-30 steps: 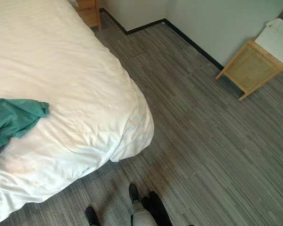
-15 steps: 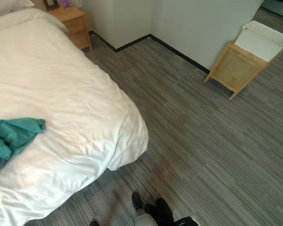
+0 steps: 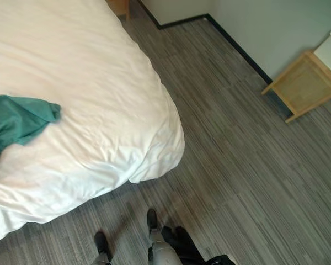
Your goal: Pick up bed clothes into laundry basket.
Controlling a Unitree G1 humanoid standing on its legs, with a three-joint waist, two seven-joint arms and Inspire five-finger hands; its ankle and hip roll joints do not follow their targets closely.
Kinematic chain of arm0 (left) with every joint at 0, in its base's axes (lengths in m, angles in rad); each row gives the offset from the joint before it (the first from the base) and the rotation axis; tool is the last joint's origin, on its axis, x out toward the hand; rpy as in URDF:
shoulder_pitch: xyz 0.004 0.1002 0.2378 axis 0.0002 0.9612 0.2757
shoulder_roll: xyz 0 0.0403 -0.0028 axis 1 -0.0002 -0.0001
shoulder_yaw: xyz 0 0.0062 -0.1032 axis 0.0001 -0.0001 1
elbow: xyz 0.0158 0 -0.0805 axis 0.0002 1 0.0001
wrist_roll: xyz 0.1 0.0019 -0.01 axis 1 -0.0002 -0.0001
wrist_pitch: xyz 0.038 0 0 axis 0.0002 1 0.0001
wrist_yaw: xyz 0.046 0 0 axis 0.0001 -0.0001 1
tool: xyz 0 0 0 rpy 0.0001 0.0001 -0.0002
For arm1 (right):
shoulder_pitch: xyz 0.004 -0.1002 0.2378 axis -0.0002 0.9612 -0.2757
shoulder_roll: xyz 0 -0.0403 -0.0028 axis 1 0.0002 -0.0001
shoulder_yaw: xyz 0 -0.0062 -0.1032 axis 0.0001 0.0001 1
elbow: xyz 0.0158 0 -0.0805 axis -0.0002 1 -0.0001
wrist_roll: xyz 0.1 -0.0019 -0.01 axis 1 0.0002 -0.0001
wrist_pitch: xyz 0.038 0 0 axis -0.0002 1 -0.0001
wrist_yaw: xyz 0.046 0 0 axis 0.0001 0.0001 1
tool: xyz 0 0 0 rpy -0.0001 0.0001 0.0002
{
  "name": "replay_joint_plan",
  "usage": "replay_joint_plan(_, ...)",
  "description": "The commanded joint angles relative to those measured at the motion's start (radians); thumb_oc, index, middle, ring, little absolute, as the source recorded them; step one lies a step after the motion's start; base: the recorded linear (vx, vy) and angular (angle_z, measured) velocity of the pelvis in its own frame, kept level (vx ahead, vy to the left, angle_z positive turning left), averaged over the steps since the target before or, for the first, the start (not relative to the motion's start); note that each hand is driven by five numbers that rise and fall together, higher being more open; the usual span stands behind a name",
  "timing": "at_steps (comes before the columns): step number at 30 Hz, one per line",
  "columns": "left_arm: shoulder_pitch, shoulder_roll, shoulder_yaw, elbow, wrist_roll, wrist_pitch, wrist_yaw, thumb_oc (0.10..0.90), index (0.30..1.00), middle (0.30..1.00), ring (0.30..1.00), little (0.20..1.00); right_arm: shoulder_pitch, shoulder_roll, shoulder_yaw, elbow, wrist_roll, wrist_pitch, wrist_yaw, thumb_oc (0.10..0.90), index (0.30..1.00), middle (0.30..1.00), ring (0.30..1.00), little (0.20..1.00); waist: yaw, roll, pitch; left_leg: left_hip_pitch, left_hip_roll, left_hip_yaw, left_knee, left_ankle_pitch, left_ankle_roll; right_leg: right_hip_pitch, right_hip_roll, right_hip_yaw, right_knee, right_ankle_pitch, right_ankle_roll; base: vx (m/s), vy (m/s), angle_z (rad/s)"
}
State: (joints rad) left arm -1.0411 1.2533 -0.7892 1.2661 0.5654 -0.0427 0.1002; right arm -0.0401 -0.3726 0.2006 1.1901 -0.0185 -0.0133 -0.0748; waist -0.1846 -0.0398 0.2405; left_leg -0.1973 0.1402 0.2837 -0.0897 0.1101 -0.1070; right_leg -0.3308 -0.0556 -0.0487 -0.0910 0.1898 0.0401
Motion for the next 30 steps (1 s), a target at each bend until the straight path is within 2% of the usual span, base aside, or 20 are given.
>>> replay_joint_plan(1,-0.214,0.123,-0.069,0.01,-0.044,0.053,0.099,0.8,0.9,0.9,0.9,0.9,0.023,-0.041,0.039,0.014,0.022,0.006,-0.021,0.4,0.3,0.3,0.3,0.3,-0.031,0.063,-0.03,0.008,0.044,0.003,0.002,-0.004,-0.042,0.066,-0.056,0.001,0.004,-0.061,0.153,0.02,0.002,-0.03)
replay_joint_plan(4,-0.276,0.116,-0.134,0.024,-0.052,0.047,0.087,0.8,0.9,0.9,0.9,0.9,0.016,-0.021,0.048,0.012,0.036,0.001,-0.025,0.4,0.3,0.3,0.3,0.3,-0.027,0.06,-0.033,0.012,0.044,0.003,0.002,-0.004,-0.044,0.069,-0.057,-0.002,0.004,-0.063,0.153,0.03,0.01,-0.06)
replay_joint_plan(7,-0.252,0.117,-0.122,0.03,-0.051,0.043,0.078,0.8,0.9,0.9,0.9,0.9,0.012,-0.015,0.053,0.009,0.04,-0.001,-0.027,0.4,0.3,0.3,0.3,0.3,-0.026,0.061,-0.034,0.014,0.043,0.003,0.002,-0.006,-0.044,0.072,-0.058,-0.002,0.004,-0.065,0.152,0.02,0.011,-0.11)
replay_joint_plan(12,-0.118,0.108,-0.013,0.037,-0.057,0.041,0.064,0.8,0.9,0.9,0.9,0.9,0.009,-0.012,0.057,-0.002,0.041,-0.004,-0.03,0.4,0.3,0.3,0.3,0.3,-0.023,0.058,-0.031,0.011,0.043,0.002,0.002,-0.004,-0.046,0.07,-0.059,-0.004,0.004,-0.063,0.151,0.0,0.002,0.03)
replay_joint_plan(13,-0.052,0.107,0.041,0.034,-0.062,0.039,0.062,0.8,0.9,0.9,0.9,0.9,0.012,-0.016,0.055,-0.009,0.039,-0.005,-0.029,0.4,0.3,0.3,0.3,0.3,-0.021,0.055,-0.027,0.005,0.045,0.002,0.002,-0.002,-0.046,0.064,-0.059,-0.004,0.004,-0.062,0.151,-0.01,-0.002,0.1)
replay_joint_plan(16,-0.003,0.103,0.087,0.025,-0.067,0.038,0.065,0.8,0.9,0.9,0.9,0.9,0.016,-0.024,0.051,-0.018,0.037,-0.008,-0.027,0.4,0.3,0.3,0.3,0.3,-0.021,0.048,-0.016,-0.007,0.047,0.001,0.002,0.003,-0.048,0.053,-0.057,-0.005,0.004,-0.058,0.151,-0.01,-0.006,0.04)
replay_joint_plan(24,0.011,0.084,0.094,0.024,-0.059,0.044,0.066,0.8,0.9,0.9,0.9,0.9,0.015,-0.039,0.048,-0.035,0.042,-0.011,-0.017,0.4,0.3,0.3,0.3,0.3,-0.029,0.033,0.014,-0.053,0.059,-0.004,0.002,0.016,-0.054,0.01,-0.049,-0.003,0.004,-0.046,0.153,-0.03,-0.019,0.06)
replay_joint_plan(27,0.06,0.078,0.122,0.028,-0.05,0.042,0.062,0.8,0.9,0.9,0.9,0.9,0.014,-0.039,0.052,-0.038,0.043,-0.014,-0.015,0.4,0.3,0.3,0.3,0.3,-0.029,0.027,0.018,-0.07,0.066,-0.002,0.002,0.018,-0.055,-0.009,-0.046,-0.002,0.004,-0.045,0.154,-0.03,-0.017,-0.05)
replay_joint_plan(28,0.071,0.078,0.125,0.033,-0.047,0.042,0.058,0.751,0.827,0.827,0.827,0.827,0.012,-0.04,0.05,-0.04,0.05,-0.015,-0.015,0.4,0.3,0.3,0.3,0.3,-0.03,0.025,0.017,-0.075,0.069,-0.002,0.002,0.02,-0.056,-0.016,-0.044,-0.001,0.004,-0.043,0.154,0.0,0.0,0.0)
replay_joint_plan(29,0.083,0.078,0.128,0.037,-0.042,0.041,0.053,0.629,0.644,0.644,0.644,0.644,0.012,-0.041,0.048,-0.041,0.058,-0.017,-0.014,0.4,0.3,0.3,0.3,0.3,-0.031,0.025,0.017,-0.08,0.072,-0.001,0.002,0.02,-0.057,-0.021,-0.043,-0.001,0.004,-0.042,0.153,0.0,0.0,0.0)
replay_joint_plan(30,0.095,0.077,0.13,0.039,-0.036,0.04,0.05,0.4,0.3,0.3,0.3,0.3,0.012,-0.042,0.045,-0.039,0.061,-0.019,-0.014,0.4,0.3,0.3,0.3,0.3,-0.03,0.025,0.018,-0.078,0.074,-0.002,0.002,0.015,-0.057,-0.02,-0.041,0.0,0.004,-0.046,0.154,0.0,0.0,0.0)
